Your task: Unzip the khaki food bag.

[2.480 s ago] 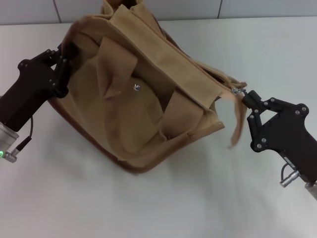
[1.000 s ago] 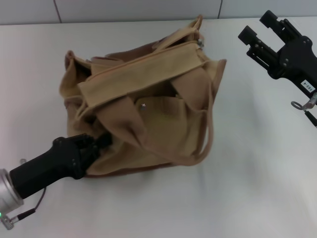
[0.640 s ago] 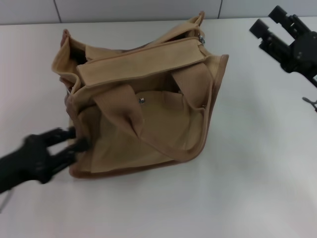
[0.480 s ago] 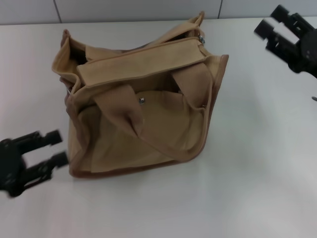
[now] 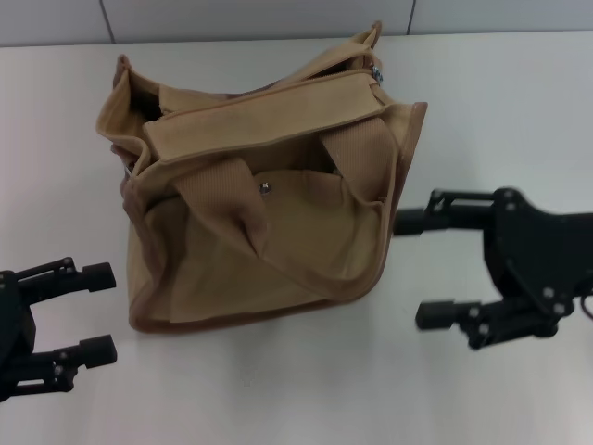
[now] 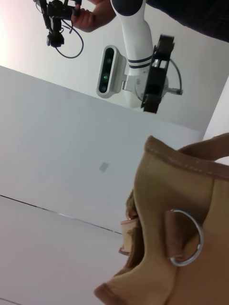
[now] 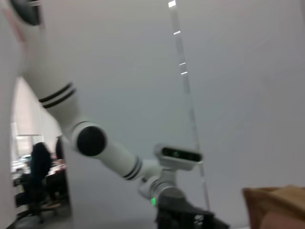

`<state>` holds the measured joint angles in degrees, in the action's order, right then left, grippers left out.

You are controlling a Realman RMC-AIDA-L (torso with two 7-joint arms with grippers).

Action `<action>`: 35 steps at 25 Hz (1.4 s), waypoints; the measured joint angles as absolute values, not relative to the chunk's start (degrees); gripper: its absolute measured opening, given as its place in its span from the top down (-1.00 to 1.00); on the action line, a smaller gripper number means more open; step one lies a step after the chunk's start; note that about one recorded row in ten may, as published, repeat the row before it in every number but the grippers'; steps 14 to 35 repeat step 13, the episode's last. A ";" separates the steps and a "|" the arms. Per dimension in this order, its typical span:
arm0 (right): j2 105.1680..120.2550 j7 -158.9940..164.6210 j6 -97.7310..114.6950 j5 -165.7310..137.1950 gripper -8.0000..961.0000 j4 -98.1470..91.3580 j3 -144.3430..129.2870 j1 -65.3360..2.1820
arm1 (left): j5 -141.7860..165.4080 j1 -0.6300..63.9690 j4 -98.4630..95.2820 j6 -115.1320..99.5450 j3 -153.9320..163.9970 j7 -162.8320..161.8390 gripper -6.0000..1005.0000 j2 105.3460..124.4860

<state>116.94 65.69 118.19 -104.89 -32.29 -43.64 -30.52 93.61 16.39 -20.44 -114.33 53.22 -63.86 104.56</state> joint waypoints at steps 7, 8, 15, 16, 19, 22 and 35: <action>117.69 65.74 117.44 -104.88 -0.65 -32.36 -44.77 -30.51 | 93.26 17.17 -20.60 -114.32 52.91 -64.16 -0.65 104.63; 117.70 65.75 117.38 -104.88 -0.65 -32.28 -44.82 -30.47 | 93.26 17.25 -20.60 -114.32 52.91 -64.26 -0.65 104.64; 117.73 65.77 117.26 -104.88 -0.65 -32.10 -44.88 -30.45 | 93.23 17.48 -20.64 -114.29 52.90 -64.51 -0.65 104.77; 117.73 65.77 117.26 -104.88 -0.65 -32.10 -44.88 -30.45 | 93.23 17.48 -20.64 -114.29 52.90 -64.51 -0.65 104.77; 117.73 65.77 117.26 -104.88 -0.65 -32.10 -44.88 -30.45 | 93.23 17.48 -20.64 -114.29 52.90 -64.51 -0.65 104.77; 117.73 65.77 117.26 -104.88 -0.65 -32.10 -44.88 -30.45 | 93.23 17.48 -20.64 -114.29 52.90 -64.51 -0.65 104.77; 117.73 65.77 117.26 -104.88 -0.65 -32.10 -44.88 -30.45 | 93.23 17.48 -20.64 -114.29 52.90 -64.51 -0.65 104.77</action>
